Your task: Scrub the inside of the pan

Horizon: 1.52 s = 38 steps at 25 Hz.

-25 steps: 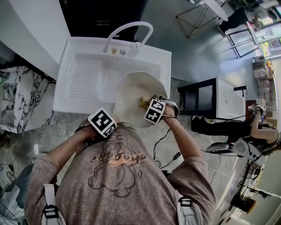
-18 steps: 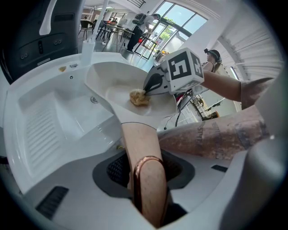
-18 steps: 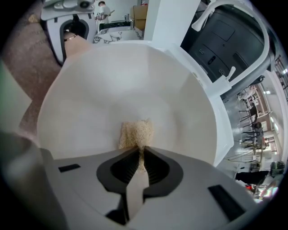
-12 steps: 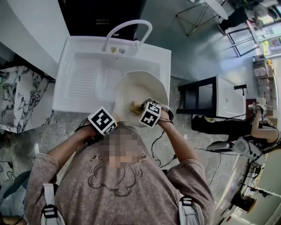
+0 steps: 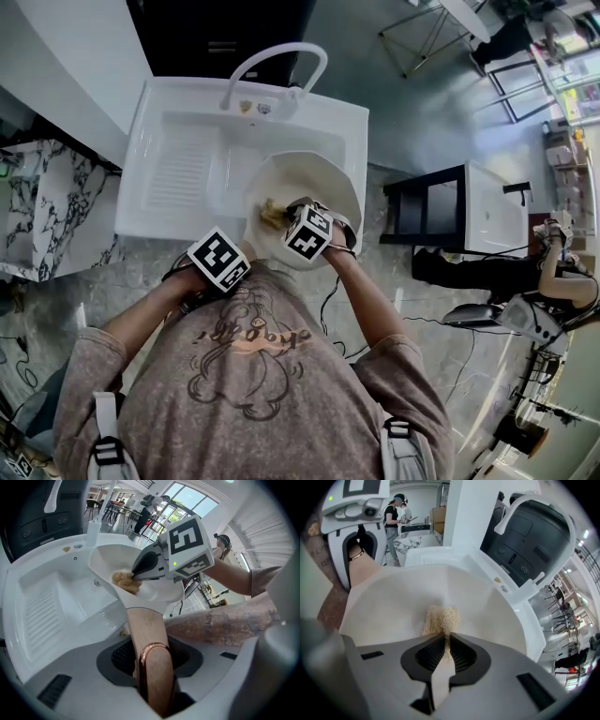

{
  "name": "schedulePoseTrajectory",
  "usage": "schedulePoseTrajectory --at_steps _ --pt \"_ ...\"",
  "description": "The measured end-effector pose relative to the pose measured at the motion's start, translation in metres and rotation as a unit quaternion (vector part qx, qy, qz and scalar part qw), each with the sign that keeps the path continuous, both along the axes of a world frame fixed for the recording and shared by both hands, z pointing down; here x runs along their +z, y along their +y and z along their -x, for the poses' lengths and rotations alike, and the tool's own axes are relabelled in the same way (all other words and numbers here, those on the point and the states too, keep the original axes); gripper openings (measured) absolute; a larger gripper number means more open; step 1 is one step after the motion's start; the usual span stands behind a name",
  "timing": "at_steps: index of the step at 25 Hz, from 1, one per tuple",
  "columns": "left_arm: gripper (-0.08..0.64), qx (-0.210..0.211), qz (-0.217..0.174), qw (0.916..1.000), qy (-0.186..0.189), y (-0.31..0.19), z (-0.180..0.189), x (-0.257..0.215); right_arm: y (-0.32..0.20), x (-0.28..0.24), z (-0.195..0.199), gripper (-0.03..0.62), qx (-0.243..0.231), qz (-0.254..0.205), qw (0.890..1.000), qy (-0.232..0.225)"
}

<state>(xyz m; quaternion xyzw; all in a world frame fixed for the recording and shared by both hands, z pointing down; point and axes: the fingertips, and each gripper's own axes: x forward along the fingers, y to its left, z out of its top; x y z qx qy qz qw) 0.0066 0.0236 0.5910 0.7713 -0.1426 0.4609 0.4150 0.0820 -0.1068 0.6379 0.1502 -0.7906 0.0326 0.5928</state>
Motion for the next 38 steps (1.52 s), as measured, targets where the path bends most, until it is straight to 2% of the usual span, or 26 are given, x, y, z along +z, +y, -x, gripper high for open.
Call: schedulePoseTrajectory --at_steps 7,13,16,20,23,29,32,38 --pt "0.163 -0.027 -0.006 0.9996 0.007 -0.011 0.013 -0.001 -0.033 -0.043 0.005 0.048 0.085 -0.026 0.993 -0.083" --pt "0.163 -0.064 0.005 0.9978 0.014 -0.017 0.032 0.001 -0.048 -0.058 -0.009 0.048 0.126 -0.045 0.985 -0.111" --pt "0.163 -0.090 0.004 0.9958 0.014 -0.023 0.045 0.001 -0.052 -0.068 -0.016 0.048 0.154 -0.055 0.976 -0.142" --pt "0.163 -0.125 -0.002 0.9921 0.004 -0.030 0.065 0.004 -0.054 -0.085 -0.030 0.048 0.199 -0.074 0.960 -0.182" --pt "0.163 -0.154 -0.002 0.9880 0.000 -0.033 0.081 0.007 -0.053 -0.096 -0.046 0.048 0.238 -0.084 0.944 -0.214" --pt "0.163 -0.211 -0.009 0.9774 -0.007 -0.039 0.110 0.011 -0.036 -0.093 -0.069 0.048 0.325 -0.060 0.896 -0.296" --pt "0.163 -0.237 -0.022 0.9712 -0.014 -0.044 0.119 0.012 -0.025 -0.083 -0.073 0.048 0.356 -0.048 0.877 -0.318" --pt "0.163 -0.277 -0.074 0.9571 -0.042 -0.057 0.135 0.012 -0.001 -0.066 -0.061 0.048 0.383 -0.055 0.862 -0.328"
